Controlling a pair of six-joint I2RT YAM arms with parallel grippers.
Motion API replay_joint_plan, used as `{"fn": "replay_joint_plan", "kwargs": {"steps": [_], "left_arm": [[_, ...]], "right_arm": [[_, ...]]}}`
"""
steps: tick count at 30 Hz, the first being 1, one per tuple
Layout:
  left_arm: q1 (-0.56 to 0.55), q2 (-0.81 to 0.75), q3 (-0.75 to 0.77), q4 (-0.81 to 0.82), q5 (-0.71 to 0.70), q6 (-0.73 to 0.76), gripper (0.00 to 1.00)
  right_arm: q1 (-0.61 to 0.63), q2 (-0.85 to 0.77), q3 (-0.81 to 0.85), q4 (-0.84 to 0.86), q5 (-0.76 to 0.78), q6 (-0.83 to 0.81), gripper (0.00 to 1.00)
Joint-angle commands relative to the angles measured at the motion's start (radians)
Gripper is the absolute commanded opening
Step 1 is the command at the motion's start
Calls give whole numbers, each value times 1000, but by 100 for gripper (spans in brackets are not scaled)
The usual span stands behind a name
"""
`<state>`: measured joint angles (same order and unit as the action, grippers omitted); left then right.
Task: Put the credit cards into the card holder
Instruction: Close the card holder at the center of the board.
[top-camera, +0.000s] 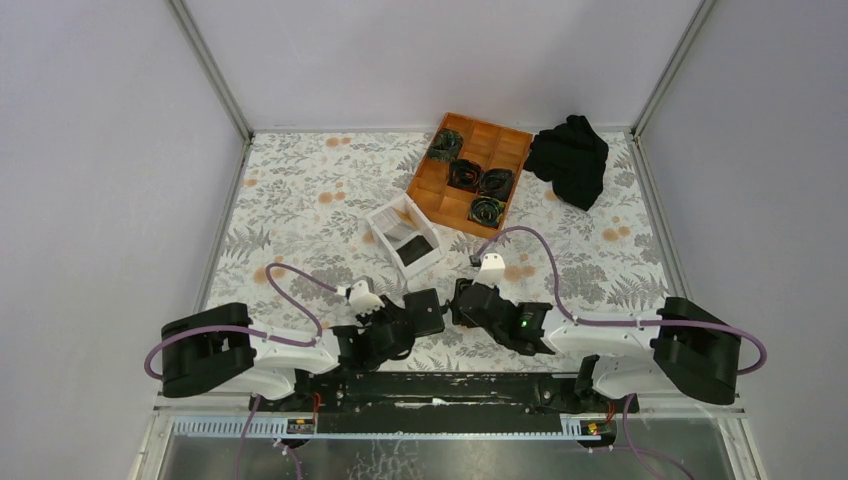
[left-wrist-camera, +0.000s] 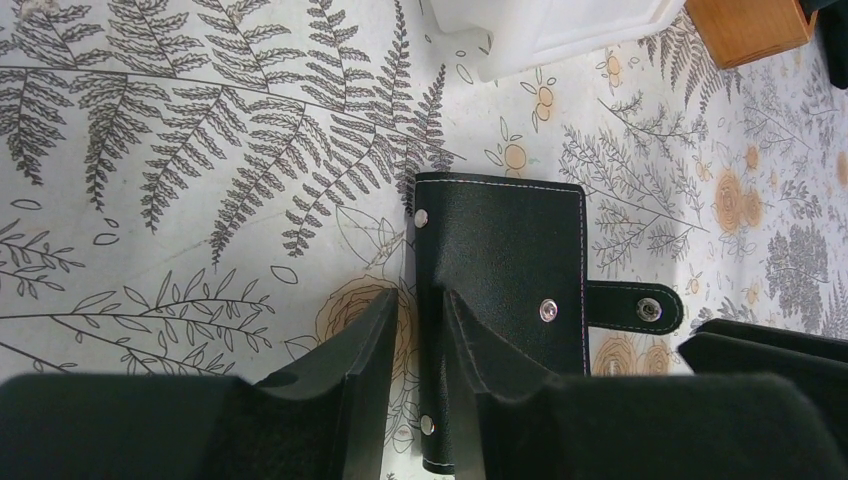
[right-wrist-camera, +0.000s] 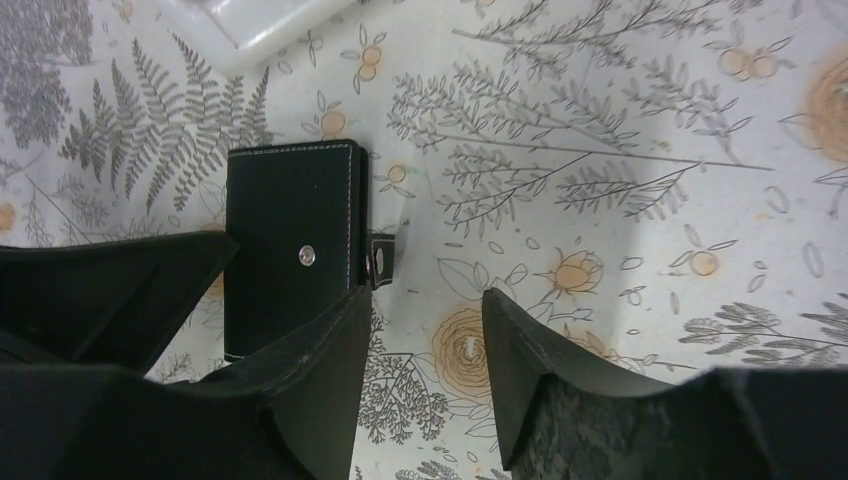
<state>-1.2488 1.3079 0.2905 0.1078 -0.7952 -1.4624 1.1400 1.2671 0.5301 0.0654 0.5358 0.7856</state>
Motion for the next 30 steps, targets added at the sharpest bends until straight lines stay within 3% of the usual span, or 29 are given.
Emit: {"fn": "replay_joint_plan", "kwargs": {"steps": [1, 13, 30], "left_arm": [[9, 30, -37, -87, 86, 78, 32], [16, 62, -27, -69, 94, 86, 32], [16, 64, -35, -68, 96, 69, 31]], "right_arm": [[-12, 37, 24, 79, -89, -31, 51], [-19, 32, 14, 102, -99, -34, 46], [-61, 75, 19, 162, -157, -52, 26]]}}
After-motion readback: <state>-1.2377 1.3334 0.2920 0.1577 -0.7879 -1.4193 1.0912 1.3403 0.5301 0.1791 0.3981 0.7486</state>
